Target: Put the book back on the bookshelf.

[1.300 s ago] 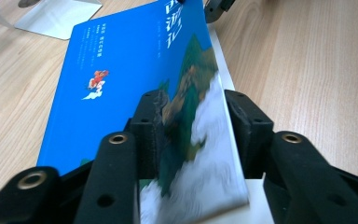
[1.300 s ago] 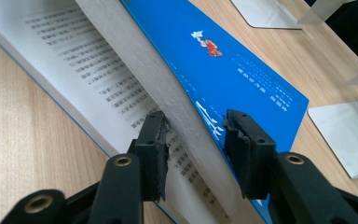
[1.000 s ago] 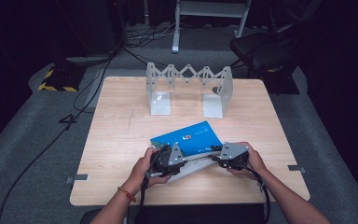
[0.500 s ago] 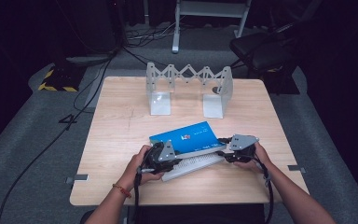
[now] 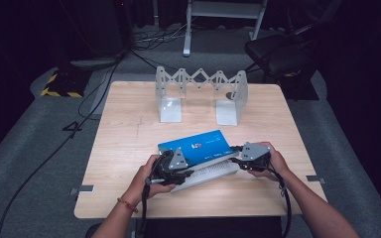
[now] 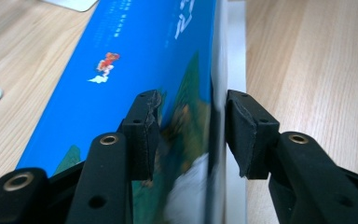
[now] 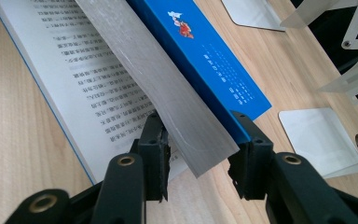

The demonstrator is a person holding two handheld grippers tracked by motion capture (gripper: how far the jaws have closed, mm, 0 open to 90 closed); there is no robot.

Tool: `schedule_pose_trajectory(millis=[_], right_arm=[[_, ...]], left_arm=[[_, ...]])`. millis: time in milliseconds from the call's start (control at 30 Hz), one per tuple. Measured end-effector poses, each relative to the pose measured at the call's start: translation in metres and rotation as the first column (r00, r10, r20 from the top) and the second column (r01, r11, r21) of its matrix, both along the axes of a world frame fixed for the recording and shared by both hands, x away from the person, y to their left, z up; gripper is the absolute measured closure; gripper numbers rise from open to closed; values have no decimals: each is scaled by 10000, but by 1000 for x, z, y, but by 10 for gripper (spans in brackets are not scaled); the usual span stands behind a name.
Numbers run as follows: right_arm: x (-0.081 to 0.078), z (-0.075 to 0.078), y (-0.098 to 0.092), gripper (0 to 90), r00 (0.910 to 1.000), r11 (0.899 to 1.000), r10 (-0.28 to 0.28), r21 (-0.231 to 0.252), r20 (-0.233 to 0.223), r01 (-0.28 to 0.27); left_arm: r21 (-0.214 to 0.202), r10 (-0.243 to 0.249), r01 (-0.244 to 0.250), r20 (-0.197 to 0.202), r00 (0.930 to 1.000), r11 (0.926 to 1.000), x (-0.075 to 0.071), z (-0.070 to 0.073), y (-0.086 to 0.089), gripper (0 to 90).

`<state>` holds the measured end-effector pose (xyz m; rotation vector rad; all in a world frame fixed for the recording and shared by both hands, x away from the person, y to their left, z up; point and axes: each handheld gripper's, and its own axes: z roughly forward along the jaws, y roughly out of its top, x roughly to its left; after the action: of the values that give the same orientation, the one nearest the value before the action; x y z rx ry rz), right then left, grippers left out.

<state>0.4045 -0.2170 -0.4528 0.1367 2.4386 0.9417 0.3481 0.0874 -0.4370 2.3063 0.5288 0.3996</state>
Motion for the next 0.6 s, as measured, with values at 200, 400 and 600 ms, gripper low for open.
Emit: schedule_pose_trajectory(millis=[200, 400, 600], right_arm=[[-14, -1, 11, 618, 9996, 9995, -272, 150, -38, 272], [-31, 2, 24, 644, 10000, 9999, -86, -69, 9, 86], [-42, -1, 32, 654, 9999, 9998, 86, -177, 77, -85]], left_arm=[[496, 675, -680, 105, 9977, 9965, -5, -4, -20, 446], [760, 1008, -1024, 236, 9946, 9918, -7, -8, -30, 425], [1340, 1178, -1269, 744, 9903, 9828, -13, -17, -33, 542]])
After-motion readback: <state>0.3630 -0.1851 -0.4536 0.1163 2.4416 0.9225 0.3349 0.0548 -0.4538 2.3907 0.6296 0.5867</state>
